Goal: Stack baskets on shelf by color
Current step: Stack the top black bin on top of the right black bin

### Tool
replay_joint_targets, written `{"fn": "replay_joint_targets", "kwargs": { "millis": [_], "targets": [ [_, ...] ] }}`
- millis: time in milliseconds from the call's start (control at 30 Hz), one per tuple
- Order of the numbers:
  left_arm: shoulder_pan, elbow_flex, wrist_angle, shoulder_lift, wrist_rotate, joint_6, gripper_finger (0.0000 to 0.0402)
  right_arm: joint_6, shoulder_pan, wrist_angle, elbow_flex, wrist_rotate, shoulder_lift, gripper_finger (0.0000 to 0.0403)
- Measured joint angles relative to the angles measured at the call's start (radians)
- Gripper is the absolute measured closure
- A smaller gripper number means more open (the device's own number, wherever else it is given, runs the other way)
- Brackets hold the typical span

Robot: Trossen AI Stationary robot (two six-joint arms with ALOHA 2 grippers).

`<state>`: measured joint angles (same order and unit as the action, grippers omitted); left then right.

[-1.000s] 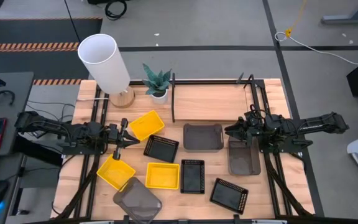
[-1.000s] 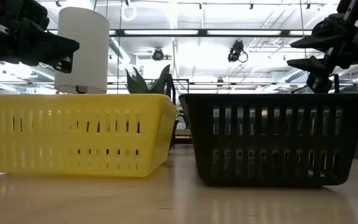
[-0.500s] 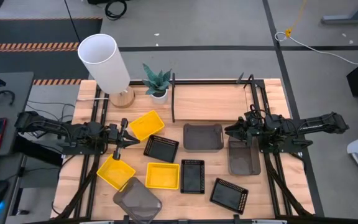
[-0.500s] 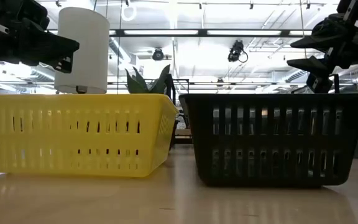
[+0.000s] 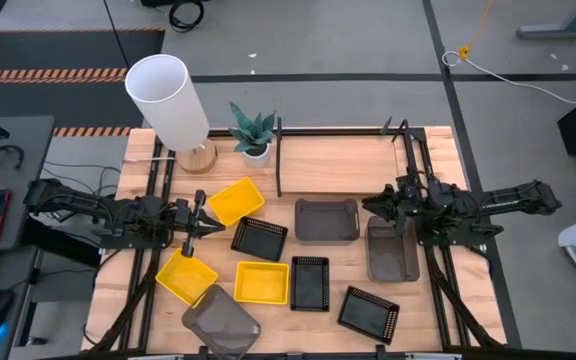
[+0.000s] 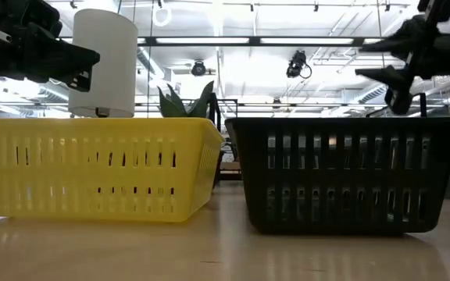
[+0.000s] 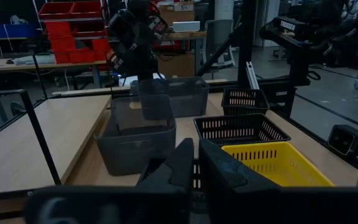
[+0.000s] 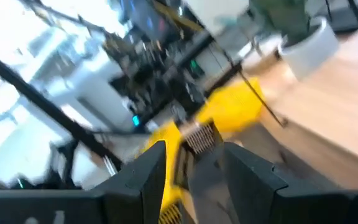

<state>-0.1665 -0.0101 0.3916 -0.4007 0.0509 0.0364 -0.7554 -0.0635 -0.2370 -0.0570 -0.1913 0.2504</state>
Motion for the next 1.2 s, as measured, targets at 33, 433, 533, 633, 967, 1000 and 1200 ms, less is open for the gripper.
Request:
{"fn": "replay_joint_targets", "kwargs": {
  "millis": [33, 433, 533, 633, 967, 1000, 1200],
  "targets": [
    [0.0, 0.0, 0.0, 0.0, 0.0, 0.0, 0.0373, -0.008, 0.0, -0.036, 0.0, -0.01, 0.0, 0.024],
    [0.0, 0.0, 0.0, 0.0, 0.0, 0.0, 0.0364, 0.039, 0.001, -0.39, -0.015, 0.207, 0.013, 0.024],
    [0.0, 0.0, 0.0, 0.0, 0.0, 0.0, 0.0368, -0.028, 0.001, -0.364, -0.049, 0.264, 0.046, 0.0242],
    [0.0, 0.0, 0.0, 0.0, 0.0, 0.0, 0.0372, -0.02, -0.002, -0.212, -0.136, 0.349, 0.115, 0.0249],
    [0.0, 0.0, 0.0, 0.0, 0.0, 0.0, 0.0364, 0.343, -0.019, 0.429, -0.478, 0.332, 0.456, 0.0283],
    [0.0, 0.0, 0.0, 0.0, 0.0, 0.0, 0.0364, 0.361, -0.02, 0.444, -0.495, 0.336, 0.487, 0.0284],
    [0.0, 0.0, 0.0, 0.0, 0.0, 0.0, 0.0367, 0.437, -0.035, 0.471, -0.58, 0.341, 0.656, 0.0285]
  ]
}}
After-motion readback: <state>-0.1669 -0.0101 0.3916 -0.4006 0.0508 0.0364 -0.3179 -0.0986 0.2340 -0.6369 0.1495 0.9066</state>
